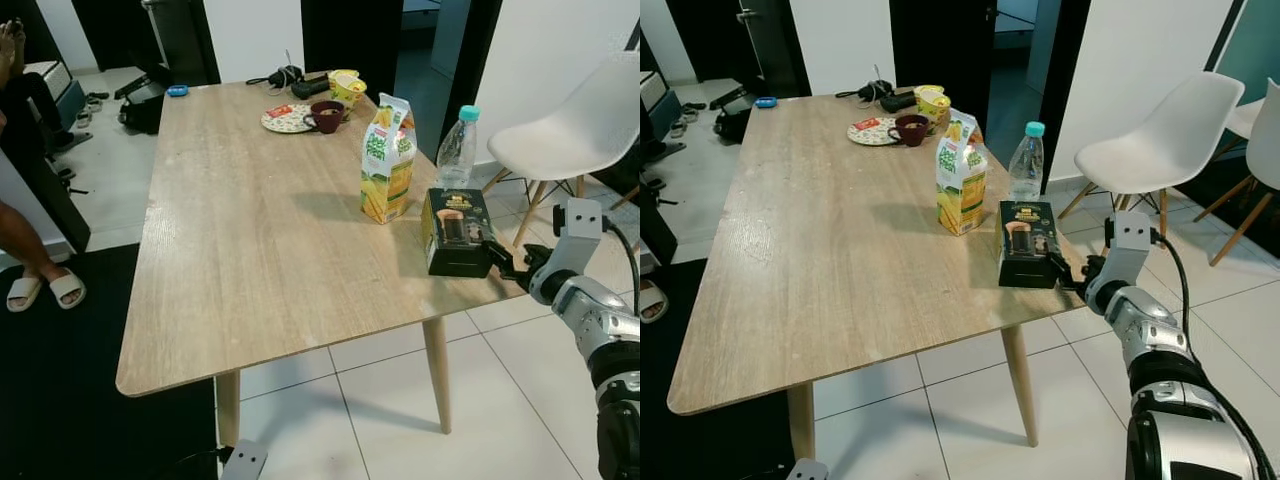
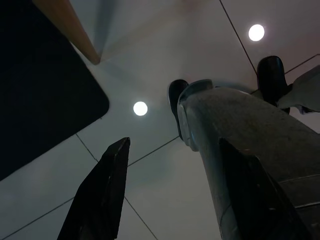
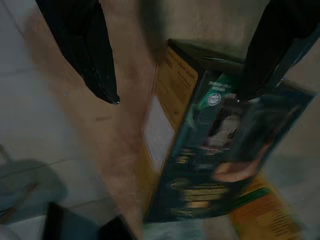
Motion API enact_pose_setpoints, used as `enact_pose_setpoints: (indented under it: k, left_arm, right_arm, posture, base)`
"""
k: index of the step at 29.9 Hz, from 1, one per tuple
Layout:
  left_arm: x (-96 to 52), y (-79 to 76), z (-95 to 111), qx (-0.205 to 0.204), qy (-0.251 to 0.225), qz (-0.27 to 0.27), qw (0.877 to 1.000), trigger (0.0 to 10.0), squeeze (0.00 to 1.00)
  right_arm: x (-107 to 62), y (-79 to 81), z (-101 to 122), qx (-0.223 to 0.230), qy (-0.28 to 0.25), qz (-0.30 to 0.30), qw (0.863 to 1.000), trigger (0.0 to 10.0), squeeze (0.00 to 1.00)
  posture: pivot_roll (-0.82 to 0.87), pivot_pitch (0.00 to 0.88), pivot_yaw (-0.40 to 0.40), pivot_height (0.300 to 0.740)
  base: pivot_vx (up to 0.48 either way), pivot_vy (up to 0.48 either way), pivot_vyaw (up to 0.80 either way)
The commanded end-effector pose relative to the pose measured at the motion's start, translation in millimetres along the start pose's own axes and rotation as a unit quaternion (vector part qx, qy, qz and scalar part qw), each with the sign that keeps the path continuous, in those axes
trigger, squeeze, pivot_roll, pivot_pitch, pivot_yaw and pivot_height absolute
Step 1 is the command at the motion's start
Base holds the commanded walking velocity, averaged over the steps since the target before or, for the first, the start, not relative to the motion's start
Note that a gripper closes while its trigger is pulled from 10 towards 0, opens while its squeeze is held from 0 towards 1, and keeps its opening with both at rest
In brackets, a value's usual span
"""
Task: Restocking fridge
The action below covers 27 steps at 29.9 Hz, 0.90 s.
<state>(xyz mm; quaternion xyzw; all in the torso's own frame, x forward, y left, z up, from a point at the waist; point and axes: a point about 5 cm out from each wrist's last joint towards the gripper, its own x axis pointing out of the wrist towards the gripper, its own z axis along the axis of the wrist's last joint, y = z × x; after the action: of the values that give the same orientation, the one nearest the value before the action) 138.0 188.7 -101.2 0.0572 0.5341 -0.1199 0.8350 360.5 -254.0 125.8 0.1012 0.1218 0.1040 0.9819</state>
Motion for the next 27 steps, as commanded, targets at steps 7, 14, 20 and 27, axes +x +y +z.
enact_pose_setpoints:
  k: [7,14,20,27]
  left_arm:
    - [-0.9,2.0,-3.7,-0.002,0.007,0.004,1.000,10.0,0.00]
    - [-1.0,2.3,-4.1,0.000,0.007,0.005,1.000,10.0,0.00]
    - [-1.1,2.7,-4.1,0.000,0.008,0.005,1.000,10.0,0.00]
    - [-1.2,3.2,-3.7,0.001,0.007,0.005,1.000,10.0,0.00]
  right_arm:
    - [-2.4,12.8,-3.9,-0.026,0.001,0.089,0.996,10.0,0.00]
    - [-8.5,15.8,-8.3,-0.067,0.018,0.135,0.989,10.0,0.00]
    - [-17.8,23.0,-7.6,-0.088,0.007,0.203,0.975,10.0,0.00]
    - [-36.3,28.8,7.3,-0.107,-0.038,0.281,0.953,10.0,0.00]
  posture:
    - [0.04,0.000,-0.013,0.740]
    - [0.05,0.000,-0.014,0.740]
    - [0.05,0.000,-0.014,0.740]
    - [0.04,0.000,-0.010,0.740]
  base:
    - [0.000,0.000,0.00]
    - [0.000,0.000,0.00]
    - [0.000,0.000,0.00]
    - [0.000,0.000,0.00]
